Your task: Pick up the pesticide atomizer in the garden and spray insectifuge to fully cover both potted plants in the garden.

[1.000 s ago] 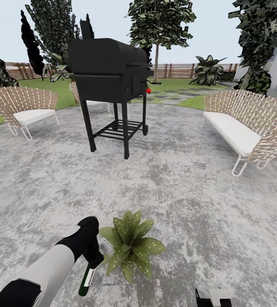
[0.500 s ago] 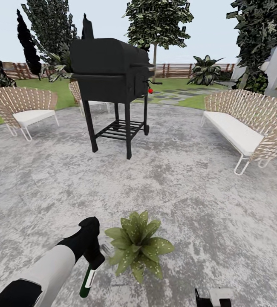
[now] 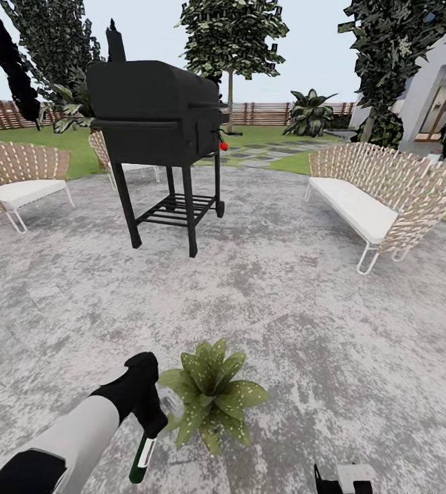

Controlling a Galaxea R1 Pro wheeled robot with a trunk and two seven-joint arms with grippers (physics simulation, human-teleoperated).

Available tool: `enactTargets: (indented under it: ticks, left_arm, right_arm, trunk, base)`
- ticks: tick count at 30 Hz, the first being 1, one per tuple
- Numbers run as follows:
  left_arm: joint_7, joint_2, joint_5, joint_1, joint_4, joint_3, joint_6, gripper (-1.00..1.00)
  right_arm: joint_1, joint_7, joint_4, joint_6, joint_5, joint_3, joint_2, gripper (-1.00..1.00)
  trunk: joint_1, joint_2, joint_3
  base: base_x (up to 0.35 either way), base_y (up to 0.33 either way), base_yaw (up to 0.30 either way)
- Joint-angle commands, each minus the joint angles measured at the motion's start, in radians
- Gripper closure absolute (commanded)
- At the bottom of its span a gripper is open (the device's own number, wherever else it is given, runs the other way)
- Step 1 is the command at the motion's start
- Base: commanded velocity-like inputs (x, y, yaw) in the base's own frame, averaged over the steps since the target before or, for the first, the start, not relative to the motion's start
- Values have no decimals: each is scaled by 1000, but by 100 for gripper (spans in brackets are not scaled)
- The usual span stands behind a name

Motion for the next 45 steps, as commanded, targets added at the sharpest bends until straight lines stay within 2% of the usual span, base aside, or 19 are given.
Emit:
enactTargets:
  ticks: [1,6,14,21,28,32,34,45]
  left_arm:
    - [-11,0,-13,0,20,-1,-12,100]
    - [-10,3,-20,0,42,2,-25,100]
    - [2,3,-22,-1,28,6,-22,100]
    - [8,1,-23,-2,27,0,-19,100]
    - [9,0,-23,1,41,-4,-21,100]
    - [11,0,-23,42,42,-3,-22,100]
    - [36,10,-23,58,42,0,-23,100]
    - [43,20,-23,79,44,-1,-23,100]
  right_arm:
    - [0,-6,1,-3,11,-4,0,-100]
    - [0,-6,1,-3,11,-4,0,-100]
    - [-1,-6,2,-3,11,-4,0,-100]
    - [0,-5,2,-3,11,-4,0,-100]
    - [0,-6,2,-3,11,-4,2,-100]
    - [-1,-6,2,-3,11,-4,2,-100]
    - [0,-6,2,-3,11,-4,3,-100]
    - [-1,-5,2,-3,15,-3,-2,-100]
  trunk:
    - [0,0,-1]
    - [0,0,-1]
    - [0,0,-1]
    - [0,0,-1]
    - [0,0,-1]
    - [0,0,-1]
    - [0,0,-1]
    - [0,0,-1]
  base:
    - [0,0,-2]
    - [0,30,0]
    - [7,279,-7]
    - [96,307,-251]
    - [10,52,-213]
    - [0,1,-12]
    - [0,0,-1]
    - [0,0,0]
